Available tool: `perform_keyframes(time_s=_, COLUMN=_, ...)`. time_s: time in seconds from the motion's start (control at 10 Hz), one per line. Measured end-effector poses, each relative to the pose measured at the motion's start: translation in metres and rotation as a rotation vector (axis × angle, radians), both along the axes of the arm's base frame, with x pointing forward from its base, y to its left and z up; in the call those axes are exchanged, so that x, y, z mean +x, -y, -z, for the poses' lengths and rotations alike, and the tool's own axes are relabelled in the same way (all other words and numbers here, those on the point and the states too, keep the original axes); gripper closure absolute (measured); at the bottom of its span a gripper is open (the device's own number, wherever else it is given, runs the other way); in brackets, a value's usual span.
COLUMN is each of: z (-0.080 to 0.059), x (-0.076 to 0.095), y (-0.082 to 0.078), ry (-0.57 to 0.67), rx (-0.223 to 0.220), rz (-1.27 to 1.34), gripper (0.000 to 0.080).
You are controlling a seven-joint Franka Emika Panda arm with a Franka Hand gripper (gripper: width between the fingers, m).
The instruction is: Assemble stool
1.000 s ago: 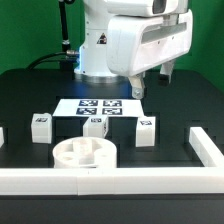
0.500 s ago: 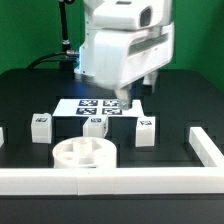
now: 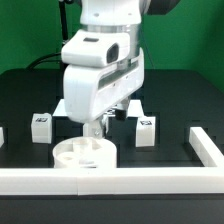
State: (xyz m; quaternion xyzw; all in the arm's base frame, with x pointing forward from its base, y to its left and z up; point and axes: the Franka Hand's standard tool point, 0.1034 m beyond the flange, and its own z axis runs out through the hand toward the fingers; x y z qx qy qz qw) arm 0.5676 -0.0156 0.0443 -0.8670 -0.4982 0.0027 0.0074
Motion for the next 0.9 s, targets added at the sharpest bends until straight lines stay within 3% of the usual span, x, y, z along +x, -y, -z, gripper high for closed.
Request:
perform_keyframes(time_s=0.6, z=0.028, x=-0.011, y=0.004, ry=-0.038, rx=0.007, rz=0.012, gripper=0.0150)
perform_keyframes(time_s=0.9, z=0.032, x=-0.013, y=0.005, ry=-0.042, rx=0.008, rz=0.013, gripper=0.0163)
